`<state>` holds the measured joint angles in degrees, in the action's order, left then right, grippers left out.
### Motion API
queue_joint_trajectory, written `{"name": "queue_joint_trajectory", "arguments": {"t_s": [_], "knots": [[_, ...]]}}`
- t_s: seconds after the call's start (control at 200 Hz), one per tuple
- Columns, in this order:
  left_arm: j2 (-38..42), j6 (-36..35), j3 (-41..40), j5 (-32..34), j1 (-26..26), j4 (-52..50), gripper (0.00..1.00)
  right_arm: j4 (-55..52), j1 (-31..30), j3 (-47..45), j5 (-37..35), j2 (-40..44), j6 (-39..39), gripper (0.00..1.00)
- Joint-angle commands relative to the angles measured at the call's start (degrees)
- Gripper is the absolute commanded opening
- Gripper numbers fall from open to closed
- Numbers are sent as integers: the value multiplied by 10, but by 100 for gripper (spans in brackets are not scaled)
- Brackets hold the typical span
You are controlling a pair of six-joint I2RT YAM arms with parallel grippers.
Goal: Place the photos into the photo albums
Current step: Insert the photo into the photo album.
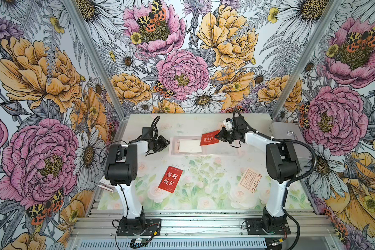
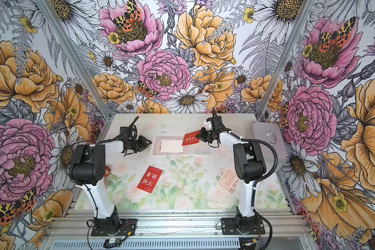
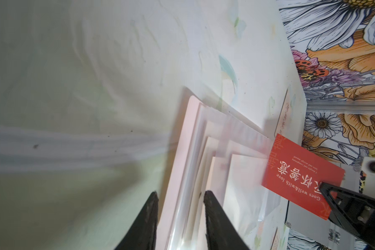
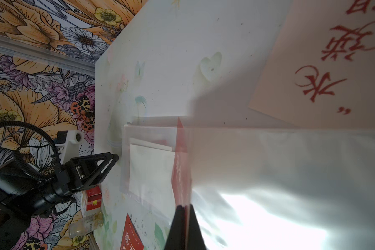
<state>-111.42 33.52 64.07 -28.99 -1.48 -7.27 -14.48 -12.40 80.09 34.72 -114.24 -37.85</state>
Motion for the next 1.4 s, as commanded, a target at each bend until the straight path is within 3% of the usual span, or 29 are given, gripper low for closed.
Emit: {"name": "queue_joint_trajectory", "arguments": {"t_s": [0.0,0.595,1.396], "knots": [[-3,-13,8,-12,-2,13,37,-1,1,16,10,-11,10,0],[-11,-12,10,-14,-2,16,37,-108,5,54,35,-29,86,0],[-25,-9,18,-18,-13,25,37,-126,4,71,32,-60,90,0]]}}
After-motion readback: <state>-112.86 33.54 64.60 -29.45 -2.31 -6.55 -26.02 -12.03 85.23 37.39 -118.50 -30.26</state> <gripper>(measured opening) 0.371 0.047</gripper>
